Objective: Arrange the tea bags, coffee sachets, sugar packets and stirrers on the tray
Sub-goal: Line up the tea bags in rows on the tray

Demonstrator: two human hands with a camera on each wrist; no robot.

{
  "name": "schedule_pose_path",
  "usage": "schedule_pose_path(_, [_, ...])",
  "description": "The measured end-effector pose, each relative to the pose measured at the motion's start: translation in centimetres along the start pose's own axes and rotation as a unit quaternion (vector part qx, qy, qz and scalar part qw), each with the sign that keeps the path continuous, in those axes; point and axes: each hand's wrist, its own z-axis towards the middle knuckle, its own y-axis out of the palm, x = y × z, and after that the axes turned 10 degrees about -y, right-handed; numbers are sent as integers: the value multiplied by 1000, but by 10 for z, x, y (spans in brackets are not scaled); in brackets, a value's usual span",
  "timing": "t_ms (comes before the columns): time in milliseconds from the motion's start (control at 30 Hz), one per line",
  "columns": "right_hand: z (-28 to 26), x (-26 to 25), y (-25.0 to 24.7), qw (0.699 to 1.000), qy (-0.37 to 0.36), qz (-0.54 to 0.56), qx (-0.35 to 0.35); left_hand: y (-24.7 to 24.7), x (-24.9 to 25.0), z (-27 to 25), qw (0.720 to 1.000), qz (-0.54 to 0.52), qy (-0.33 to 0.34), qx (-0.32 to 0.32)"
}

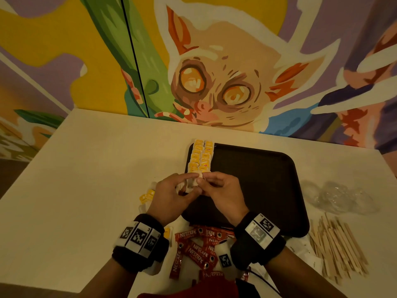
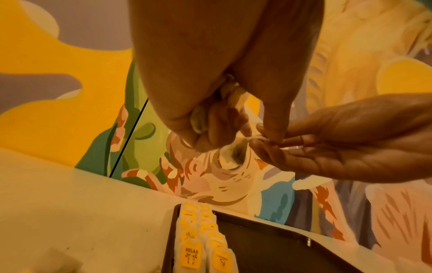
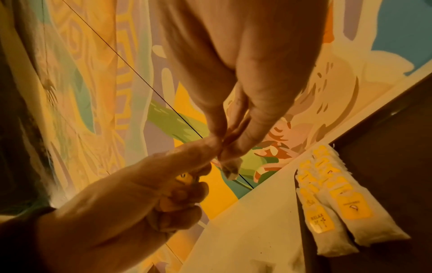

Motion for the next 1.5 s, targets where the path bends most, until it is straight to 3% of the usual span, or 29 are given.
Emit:
schedule_pose_path(133, [-1, -6, 2, 997, 38, 66, 7, 0, -1, 2, 995, 73, 46, 41])
schedule_pose_path(333, [-1, -9, 0, 990, 75, 119, -2, 1, -2, 2, 992, 75, 85, 56])
schedule_pose_path(633, [-2, -14, -7, 977, 134, 164, -25, 2, -11, 4, 983, 115, 120, 79])
schedule_pose_path(767, [-5, -16, -4, 981, 135, 134, -39, 4, -14, 4, 977, 130, 133, 100])
schedule_pose_path(967, [-6, -29, -13, 996, 68, -9, -56, 2, -21, 5, 979, 133, 122, 100])
schedule_pose_path(1100, [-1, -40, -20, 987, 3, -126, -105, 1, -23, 6, 978, 150, 121, 84])
schedule_pose_path(1300, [2, -44, -25, 983, -107, -131, -69, 0, -20, 9, 979, 150, 119, 68])
schedule_pose_path(1500, [6, -44, -24, 981, -159, -98, -43, -2, -17, 7, 987, 115, 108, 21])
